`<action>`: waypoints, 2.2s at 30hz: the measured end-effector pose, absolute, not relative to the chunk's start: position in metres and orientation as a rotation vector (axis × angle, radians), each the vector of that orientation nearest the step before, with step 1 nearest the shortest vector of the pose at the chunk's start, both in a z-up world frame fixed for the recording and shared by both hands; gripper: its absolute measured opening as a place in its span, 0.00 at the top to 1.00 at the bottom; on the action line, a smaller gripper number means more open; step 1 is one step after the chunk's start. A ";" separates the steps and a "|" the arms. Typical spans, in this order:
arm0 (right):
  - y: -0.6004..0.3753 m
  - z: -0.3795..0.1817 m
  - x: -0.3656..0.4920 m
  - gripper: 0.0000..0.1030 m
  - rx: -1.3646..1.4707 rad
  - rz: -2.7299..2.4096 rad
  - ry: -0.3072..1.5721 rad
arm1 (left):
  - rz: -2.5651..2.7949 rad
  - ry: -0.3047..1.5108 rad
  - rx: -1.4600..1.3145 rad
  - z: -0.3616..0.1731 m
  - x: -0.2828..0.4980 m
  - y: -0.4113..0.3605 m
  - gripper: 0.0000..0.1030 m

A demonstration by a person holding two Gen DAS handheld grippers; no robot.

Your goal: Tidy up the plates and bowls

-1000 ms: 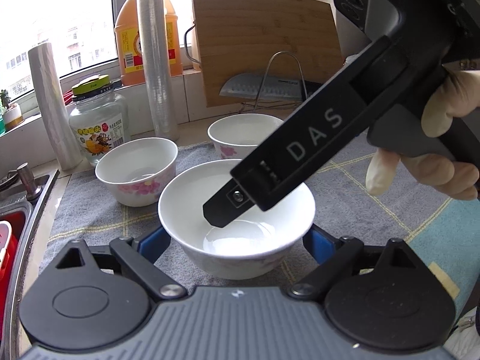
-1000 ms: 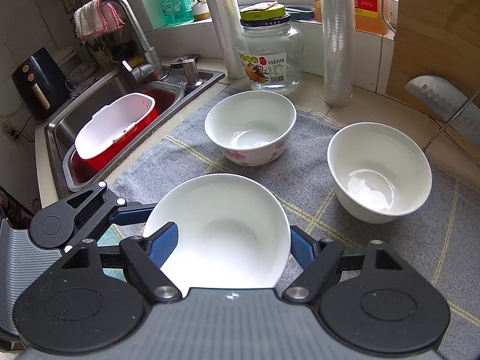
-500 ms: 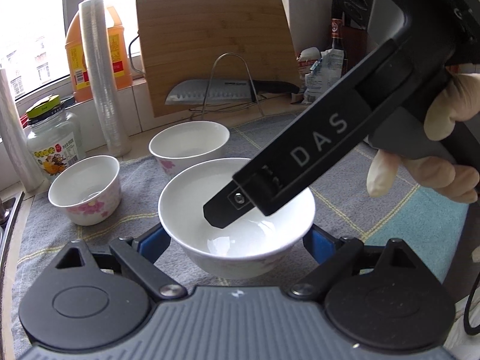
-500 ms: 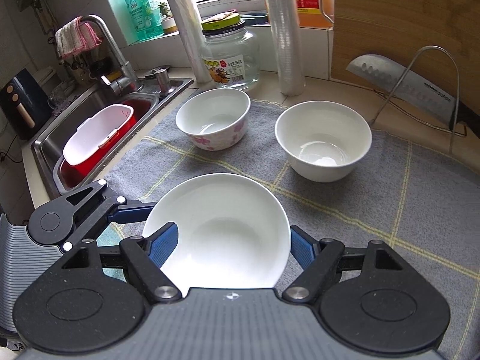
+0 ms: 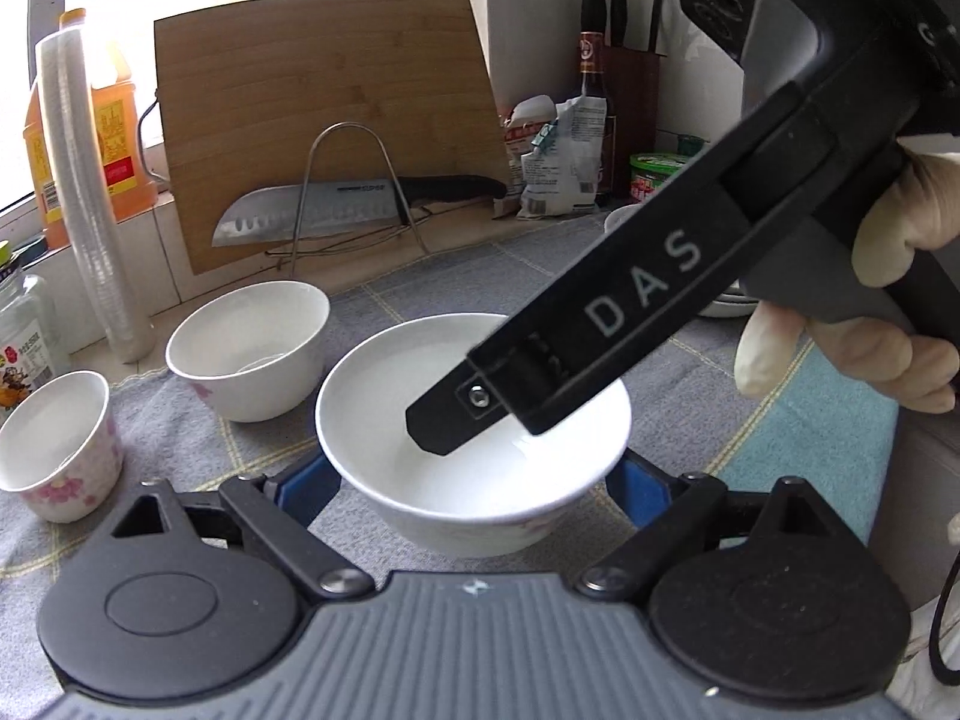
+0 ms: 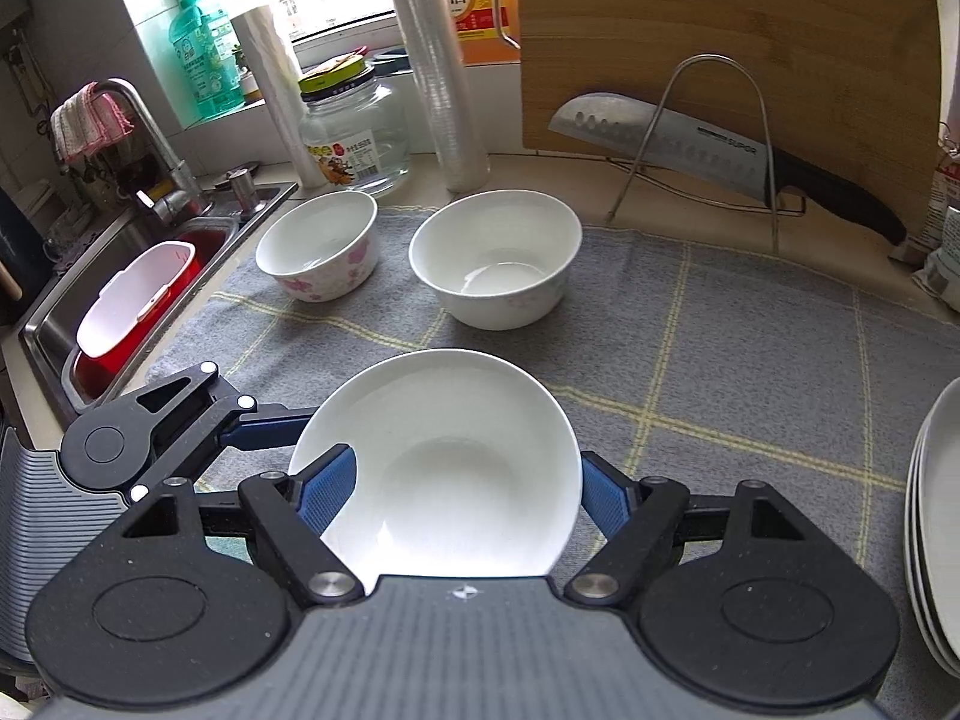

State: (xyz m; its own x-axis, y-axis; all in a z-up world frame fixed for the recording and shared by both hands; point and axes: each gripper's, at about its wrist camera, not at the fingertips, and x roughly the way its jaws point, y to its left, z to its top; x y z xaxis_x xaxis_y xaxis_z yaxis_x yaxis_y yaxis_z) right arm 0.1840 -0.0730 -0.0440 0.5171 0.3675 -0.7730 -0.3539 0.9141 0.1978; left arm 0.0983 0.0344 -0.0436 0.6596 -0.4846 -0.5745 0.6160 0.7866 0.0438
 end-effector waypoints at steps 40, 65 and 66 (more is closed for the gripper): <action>-0.100 -0.041 0.198 0.01 0.017 0.385 0.875 | -0.453 0.625 0.122 -0.058 0.110 0.080 0.01; -0.084 -0.029 0.230 0.00 -0.074 0.385 0.839 | -0.324 0.648 0.104 -0.076 0.187 0.086 0.01; -0.084 -0.030 0.231 0.00 -0.075 0.383 0.840 | -0.329 0.656 0.102 -0.078 0.190 0.085 0.01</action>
